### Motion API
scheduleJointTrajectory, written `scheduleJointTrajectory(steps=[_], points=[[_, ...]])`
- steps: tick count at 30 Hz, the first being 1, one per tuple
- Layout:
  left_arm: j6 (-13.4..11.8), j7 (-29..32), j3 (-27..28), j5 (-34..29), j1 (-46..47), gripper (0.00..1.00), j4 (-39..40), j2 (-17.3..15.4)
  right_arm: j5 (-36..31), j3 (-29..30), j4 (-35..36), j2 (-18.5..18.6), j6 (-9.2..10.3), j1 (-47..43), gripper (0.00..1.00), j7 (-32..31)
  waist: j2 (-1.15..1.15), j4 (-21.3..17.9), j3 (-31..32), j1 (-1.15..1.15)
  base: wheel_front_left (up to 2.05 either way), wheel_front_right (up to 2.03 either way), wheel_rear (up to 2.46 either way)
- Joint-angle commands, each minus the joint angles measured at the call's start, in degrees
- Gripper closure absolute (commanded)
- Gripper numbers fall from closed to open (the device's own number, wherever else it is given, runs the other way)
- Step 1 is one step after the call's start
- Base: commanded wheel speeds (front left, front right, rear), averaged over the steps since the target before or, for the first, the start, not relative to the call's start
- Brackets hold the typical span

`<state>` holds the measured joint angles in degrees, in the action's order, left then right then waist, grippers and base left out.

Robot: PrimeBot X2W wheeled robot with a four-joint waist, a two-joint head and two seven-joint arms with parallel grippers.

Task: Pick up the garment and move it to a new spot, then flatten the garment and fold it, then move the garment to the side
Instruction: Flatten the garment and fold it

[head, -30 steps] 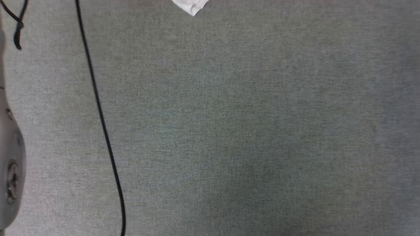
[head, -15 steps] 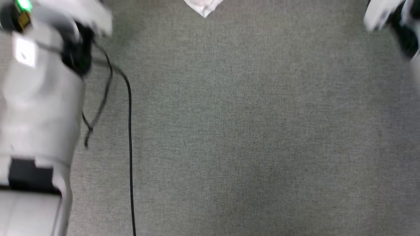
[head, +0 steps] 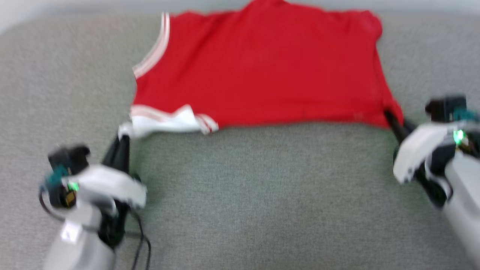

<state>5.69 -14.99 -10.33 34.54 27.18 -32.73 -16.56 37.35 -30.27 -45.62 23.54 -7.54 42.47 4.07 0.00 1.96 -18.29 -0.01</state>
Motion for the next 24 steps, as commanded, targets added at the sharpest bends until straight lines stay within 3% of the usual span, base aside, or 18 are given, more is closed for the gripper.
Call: scheduleJointTrajectory(steps=[1,7,14,21,24], points=[[-1.29,-0.22,0.55,0.45,-5.09,1.0,2.69,0.24,0.98,0.11,1.93,1.4,0.1,-4.76,1.0,0.24,0.0,0.05,5.61,0.01,0.0,0.0,0.0],[-6.78,4.79,1.45,2.3,-21.75,1.0,15.84,-0.52,1.91,4.6,9.48,4.64,0.11,-20.12,1.0,-1.3,0.0,0.86,11.27,0.01,0.0,0.0,0.0],[-12.08,11.08,2.88,4.37,-33.86,1.0,27.28,-1.77,-1.18,11.6,17.69,3.7,0.13,-33.5,1.0,-5.35,0.0,1.34,15.0,0.01,0.0,0.0,0.0],[-17.17,18.34,3.72,5.19,-42.91,1.0,38.53,-4.27,-7.76,22.55,31.05,-1.53,0.12,-48.37,1.0,-14.19,0.0,1.68,18.18,0.01,0.0,0.0,0.0],[-17.96,20.62,3.31,5.01,-43.36,1.0,42.09,-5.18,-10.79,26.52,37.68,-4.43,0.12,-52.05,1.0,-18.65,0.0,1.39,18.4,0.01,0.0,0.0,0.0]])
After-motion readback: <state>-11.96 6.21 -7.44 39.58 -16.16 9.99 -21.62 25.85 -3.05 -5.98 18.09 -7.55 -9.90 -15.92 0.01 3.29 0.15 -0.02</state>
